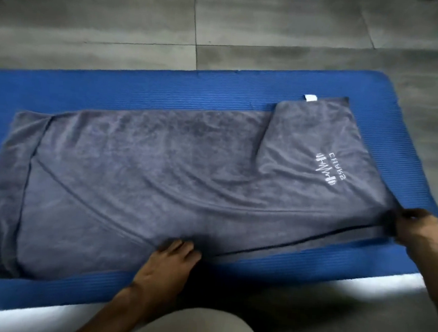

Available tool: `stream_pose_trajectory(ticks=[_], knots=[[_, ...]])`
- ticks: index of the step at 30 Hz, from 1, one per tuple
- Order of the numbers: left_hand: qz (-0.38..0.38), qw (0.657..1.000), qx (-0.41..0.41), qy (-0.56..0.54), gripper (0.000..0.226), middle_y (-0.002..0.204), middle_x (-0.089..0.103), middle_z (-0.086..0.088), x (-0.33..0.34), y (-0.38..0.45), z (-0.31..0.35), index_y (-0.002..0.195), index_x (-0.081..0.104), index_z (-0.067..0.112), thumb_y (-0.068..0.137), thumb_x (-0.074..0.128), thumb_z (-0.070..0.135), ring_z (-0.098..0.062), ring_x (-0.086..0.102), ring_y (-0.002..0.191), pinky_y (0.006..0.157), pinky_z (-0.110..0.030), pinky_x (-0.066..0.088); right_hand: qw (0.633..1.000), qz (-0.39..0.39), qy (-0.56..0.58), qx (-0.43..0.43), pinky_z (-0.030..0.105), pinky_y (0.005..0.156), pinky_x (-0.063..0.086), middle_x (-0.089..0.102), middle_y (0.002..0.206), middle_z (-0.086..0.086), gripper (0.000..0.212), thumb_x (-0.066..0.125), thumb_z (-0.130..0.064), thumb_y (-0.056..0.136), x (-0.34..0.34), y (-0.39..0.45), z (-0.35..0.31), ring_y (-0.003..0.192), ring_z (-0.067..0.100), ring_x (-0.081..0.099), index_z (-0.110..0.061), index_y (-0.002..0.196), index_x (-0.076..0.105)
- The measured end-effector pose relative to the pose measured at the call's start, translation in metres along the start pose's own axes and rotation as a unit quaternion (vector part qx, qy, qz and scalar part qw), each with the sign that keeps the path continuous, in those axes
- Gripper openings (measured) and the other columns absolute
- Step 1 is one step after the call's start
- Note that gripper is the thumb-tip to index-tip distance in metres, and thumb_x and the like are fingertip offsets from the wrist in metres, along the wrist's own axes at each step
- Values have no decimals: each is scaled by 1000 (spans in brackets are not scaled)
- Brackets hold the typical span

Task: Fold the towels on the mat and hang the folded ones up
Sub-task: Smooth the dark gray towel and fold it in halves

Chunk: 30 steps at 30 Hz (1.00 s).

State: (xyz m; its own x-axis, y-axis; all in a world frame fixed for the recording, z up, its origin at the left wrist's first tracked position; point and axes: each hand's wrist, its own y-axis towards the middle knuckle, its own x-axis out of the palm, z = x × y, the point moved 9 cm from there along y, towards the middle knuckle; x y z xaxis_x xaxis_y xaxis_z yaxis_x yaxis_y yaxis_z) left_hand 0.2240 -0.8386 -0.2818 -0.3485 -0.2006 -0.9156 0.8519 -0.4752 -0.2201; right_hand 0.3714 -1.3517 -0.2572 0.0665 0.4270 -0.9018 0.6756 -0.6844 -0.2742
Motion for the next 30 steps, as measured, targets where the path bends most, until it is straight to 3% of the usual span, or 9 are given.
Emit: stream_pose_trajectory(ticks=[3,5,7,9,15,20,24,26,30], knots=[[10,1000,-16,-5,30,91,63,8,-9,-4,-3,90,67,28,60,74,29,-13,63,80,60,-25,54,982,14,-181,-54,51,77,55,66,97,21,58,67,-56,78,26,36,35,93,42,66,-6,108,63],[24,998,-38,-33,21,97,62,9,-19,-10,-11,96,65,28,79,53,31,-11,61,88,68,-26,55,962,30,-244,-122,57,86,48,54,112,23,58,60,-51,80,26,0,-4,105,45,56,-11,119,50],[72,990,-93,-79,25,101,64,7,-33,-21,-33,99,66,26,85,46,32,-11,61,91,75,-26,54,950,48,-222,-214,61,90,41,46,119,31,52,58,-35,82,30,-73,-77,109,50,48,-6,124,44],[133,972,-155,-113,23,101,66,3,-46,-40,-63,99,66,23,87,47,29,-15,60,91,80,-27,52,924,38,-179,-336,57,85,41,51,116,29,51,48,-37,77,49,-138,-146,105,49,49,-6,117,52],[217,902,-360,-95,29,95,69,-12,-68,-131,-166,102,59,18,80,43,29,-29,60,87,82,-34,43,821,-157,-45,-547,46,84,52,66,98,17,40,41,-29,76,184,-287,-280,89,39,62,-9,100,65],[284,790,-540,-65,43,98,59,-21,-81,-231,-232,103,62,5,81,38,34,-40,53,85,78,-48,46,766,-296,31,-569,37,82,53,67,100,8,22,61,-5,81,257,-406,-381,83,25,64,-9,103,65],[315,643,-683,-146,44,115,56,-22,-51,-309,-266,126,50,7,87,48,27,-42,51,103,91,-48,39,729,-353,28,-585,21,80,43,67,106,1,24,64,-10,84,310,-494,-467,86,12,57,-13,107,63],[340,586,-693,-247,37,111,63,-16,-31,-322,-273,125,51,13,92,56,28,-37,58,102,92,-47,46,719,-369,19,-588,18,82,39,64,115,0,24,63,-12,85,334,-522,-504,99,15,59,-15,109,63],[381,505,-674,-381,12,84,69,0,-9,-326,-279,96,66,10,93,61,20,-16,64,81,77,-30,51,698,-354,-61,-619,20,100,39,52,133,8,25,61,-13,84,387,-553,-560,119,21,54,-20,107,68]])
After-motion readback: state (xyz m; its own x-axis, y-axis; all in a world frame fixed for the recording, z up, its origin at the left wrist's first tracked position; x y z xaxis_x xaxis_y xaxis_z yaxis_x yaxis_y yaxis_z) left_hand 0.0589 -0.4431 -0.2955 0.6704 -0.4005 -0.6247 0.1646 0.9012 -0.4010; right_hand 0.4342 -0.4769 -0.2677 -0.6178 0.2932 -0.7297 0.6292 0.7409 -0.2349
